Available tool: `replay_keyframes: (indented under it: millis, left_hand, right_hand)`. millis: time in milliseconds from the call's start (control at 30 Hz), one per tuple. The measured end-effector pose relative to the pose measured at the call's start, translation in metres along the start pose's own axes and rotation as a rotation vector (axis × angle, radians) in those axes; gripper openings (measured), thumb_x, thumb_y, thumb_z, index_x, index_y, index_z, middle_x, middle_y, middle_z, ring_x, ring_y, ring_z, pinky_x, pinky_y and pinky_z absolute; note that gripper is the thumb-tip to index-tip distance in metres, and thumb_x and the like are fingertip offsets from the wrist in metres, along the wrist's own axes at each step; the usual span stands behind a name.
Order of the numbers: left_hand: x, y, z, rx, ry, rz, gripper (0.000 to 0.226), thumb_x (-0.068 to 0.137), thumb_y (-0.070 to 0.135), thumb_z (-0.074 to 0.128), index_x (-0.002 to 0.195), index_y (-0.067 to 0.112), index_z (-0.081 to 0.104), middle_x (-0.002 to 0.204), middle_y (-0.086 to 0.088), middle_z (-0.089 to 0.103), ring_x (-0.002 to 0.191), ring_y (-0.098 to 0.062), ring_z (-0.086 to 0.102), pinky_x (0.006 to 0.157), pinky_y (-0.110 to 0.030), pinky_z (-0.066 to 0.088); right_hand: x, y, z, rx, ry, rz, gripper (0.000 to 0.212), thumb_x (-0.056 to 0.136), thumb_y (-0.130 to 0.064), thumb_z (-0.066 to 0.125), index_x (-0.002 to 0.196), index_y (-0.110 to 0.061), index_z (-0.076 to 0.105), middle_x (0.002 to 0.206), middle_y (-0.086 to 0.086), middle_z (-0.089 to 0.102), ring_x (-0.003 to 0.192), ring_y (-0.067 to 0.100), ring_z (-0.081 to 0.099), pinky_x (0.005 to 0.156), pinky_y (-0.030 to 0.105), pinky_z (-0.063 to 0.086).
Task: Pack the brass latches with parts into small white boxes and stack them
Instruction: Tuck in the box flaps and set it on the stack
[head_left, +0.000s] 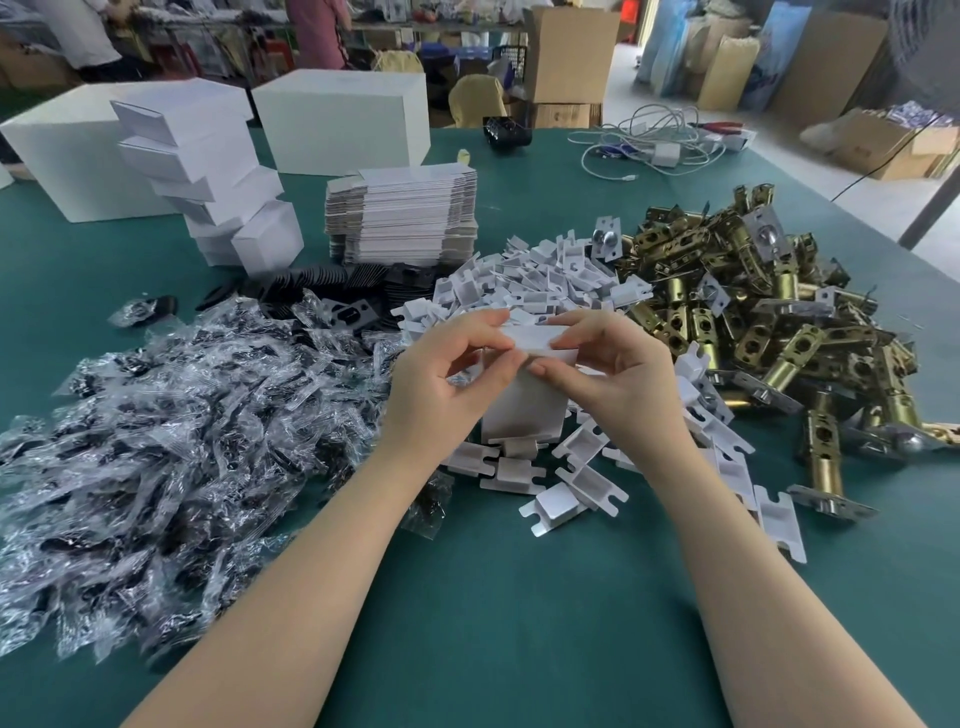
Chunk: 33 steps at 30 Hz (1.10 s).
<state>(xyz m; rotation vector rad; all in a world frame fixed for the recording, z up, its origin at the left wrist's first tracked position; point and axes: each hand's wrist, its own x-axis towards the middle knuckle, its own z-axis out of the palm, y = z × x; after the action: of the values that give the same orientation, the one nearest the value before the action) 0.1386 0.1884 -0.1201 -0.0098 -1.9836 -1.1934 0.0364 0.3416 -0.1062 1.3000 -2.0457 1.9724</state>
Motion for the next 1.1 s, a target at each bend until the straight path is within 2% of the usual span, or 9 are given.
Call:
replay_keyframes:
  millis: [133,233,333,433,567,700,833,967,1100]
  left_hand:
    - [-0.003,-0.001,0.005,0.025,-0.005,0.009,0.021,0.089,0.028,0.066,0.110,0.028,0.068,0.124,0.012,0.061,0.124,-0.013,0.058,0.094,-0.044,0.056]
    - [-0.005,0.000,0.006,-0.023,-0.009,-0.083,0.033,0.087,0.033,0.068,0.119,0.033,0.064,0.127,0.012,0.061,0.120,-0.013,0.061,0.094,-0.039,0.057]
    - [-0.007,0.001,0.006,-0.166,-0.047,-0.284,0.052,0.082,0.031,0.076,0.127,0.045,0.053,0.120,0.008,0.067,0.107,-0.008,0.067,0.088,-0.025,0.056]
    - [-0.005,-0.005,0.005,-0.107,-0.088,-0.384,0.043,0.075,0.038,0.076,0.113,0.044,0.058,0.108,0.019,0.071,0.102,-0.001,0.067,0.086,-0.023,0.056]
    - [-0.005,-0.008,0.006,-0.165,-0.089,-0.423,0.049,0.076,0.039,0.077,0.120,0.031,0.058,0.113,0.014,0.071,0.106,-0.003,0.067,0.085,-0.021,0.055]
    - [-0.005,-0.007,0.005,-0.211,-0.075,-0.446,0.045,0.076,0.036,0.079,0.115,0.033,0.059,0.109,0.021,0.072,0.102,-0.002,0.068,0.080,-0.017,0.054]
    - [-0.004,-0.006,0.006,-0.244,-0.066,-0.455,0.045,0.077,0.036,0.081,0.116,0.028,0.060,0.107,0.019,0.073,0.101,-0.002,0.069,0.080,-0.016,0.053]
    - [-0.004,-0.004,0.006,-0.243,-0.067,-0.460,0.050,0.074,0.038,0.077,0.119,0.026,0.060,0.107,0.016,0.074,0.101,-0.002,0.069,0.080,-0.015,0.053]
    - [-0.004,-0.004,0.006,-0.219,-0.081,-0.460,0.043,0.075,0.039,0.076,0.114,0.035,0.058,0.104,0.023,0.073,0.100,0.001,0.068,0.078,-0.014,0.053]
  right_hand:
    - [-0.002,-0.002,0.004,0.019,0.034,0.033,0.026,0.076,-0.017,0.083,0.088,-0.032,0.065,0.106,0.000,0.069,0.099,0.026,0.068,0.082,0.042,0.056]
    - [-0.001,-0.003,0.005,0.076,0.033,0.133,0.031,0.079,-0.020,0.081,0.102,-0.032,0.065,0.108,0.000,0.067,0.092,0.016,0.069,0.076,0.028,0.055]
    - [-0.002,-0.003,0.009,0.144,0.049,0.212,0.031,0.081,-0.022,0.078,0.107,-0.032,0.064,0.106,0.000,0.068,0.085,0.004,0.067,0.069,0.018,0.052]
    - [0.000,-0.002,0.009,0.158,0.042,0.254,0.027,0.083,-0.021,0.076,0.106,-0.033,0.065,0.099,-0.005,0.072,0.084,0.004,0.068,0.068,0.018,0.052]
    - [0.003,0.000,-0.003,0.143,-0.047,0.355,0.033,0.072,-0.039,0.078,0.103,-0.037,0.067,0.090,-0.013,0.075,0.085,0.003,0.070,0.071,0.021,0.057]
    - [0.003,0.004,-0.010,0.252,-0.089,0.400,0.037,0.069,-0.041,0.079,0.102,-0.027,0.075,0.102,-0.001,0.076,0.098,0.016,0.072,0.081,0.029,0.058]
    - [0.003,0.006,-0.004,0.367,0.044,0.474,0.025,0.062,-0.043,0.079,0.085,-0.033,0.078,0.093,-0.003,0.077,0.086,0.010,0.071,0.075,0.026,0.057]
    - [0.005,0.005,-0.006,0.494,0.157,0.489,0.024,0.056,-0.038,0.085,0.075,-0.024,0.078,0.082,-0.001,0.074,0.078,0.013,0.069,0.080,0.029,0.058]
    - [0.007,0.006,-0.011,0.398,0.214,0.499,0.006,0.074,-0.017,0.081,0.072,-0.022,0.079,0.075,0.000,0.074,0.068,0.011,0.069,0.066,0.019,0.055]
